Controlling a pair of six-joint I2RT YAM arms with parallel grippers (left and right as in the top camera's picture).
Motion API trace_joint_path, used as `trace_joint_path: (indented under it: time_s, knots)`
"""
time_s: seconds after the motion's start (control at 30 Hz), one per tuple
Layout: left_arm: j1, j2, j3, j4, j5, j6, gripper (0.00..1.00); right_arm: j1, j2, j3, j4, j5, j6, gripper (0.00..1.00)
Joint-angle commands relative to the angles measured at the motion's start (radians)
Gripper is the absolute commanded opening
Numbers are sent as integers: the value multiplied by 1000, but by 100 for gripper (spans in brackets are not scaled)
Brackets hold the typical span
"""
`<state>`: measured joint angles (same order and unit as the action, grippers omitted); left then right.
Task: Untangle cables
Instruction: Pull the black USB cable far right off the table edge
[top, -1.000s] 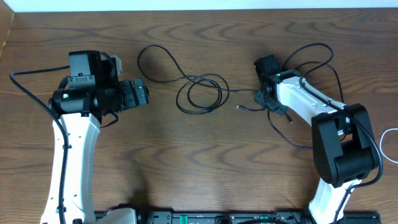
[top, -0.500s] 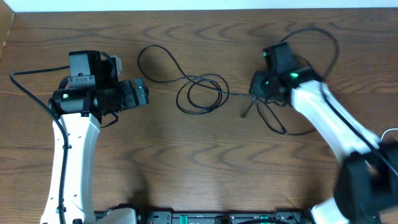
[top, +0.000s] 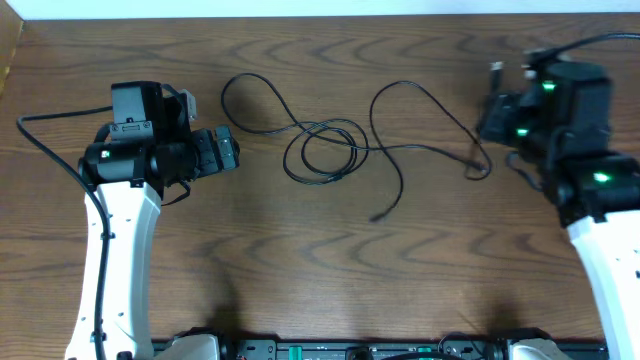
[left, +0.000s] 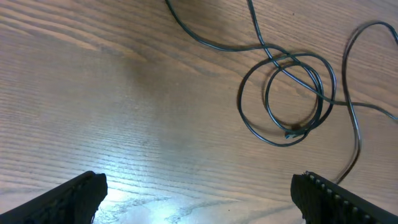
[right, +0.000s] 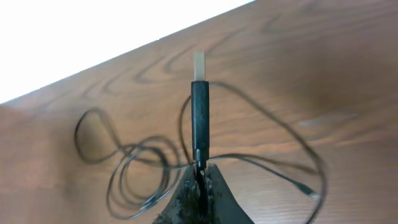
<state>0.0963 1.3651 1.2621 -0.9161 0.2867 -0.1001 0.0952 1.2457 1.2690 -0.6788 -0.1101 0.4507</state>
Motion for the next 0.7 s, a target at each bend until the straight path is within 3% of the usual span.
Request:
trace_joint_path:
  time_s: [0.0, 0.2, 0.47, 0.67]
  knots:
    - [3, -15, -4, -3, 20, 12, 100, -87, -10, 14, -17, -2, -58, 1]
    - [3, -15, -4, -4, 20, 12, 100, -227, -9, 21, -20, 19, -118, 1]
    - [3, -15, -4, -4, 21, 12, 100, -484, -8, 28, -5, 215, -137, 1]
    - [3, -15, -4, -8, 20, 13, 100, -708, -10, 75, -66, 263, -33, 1]
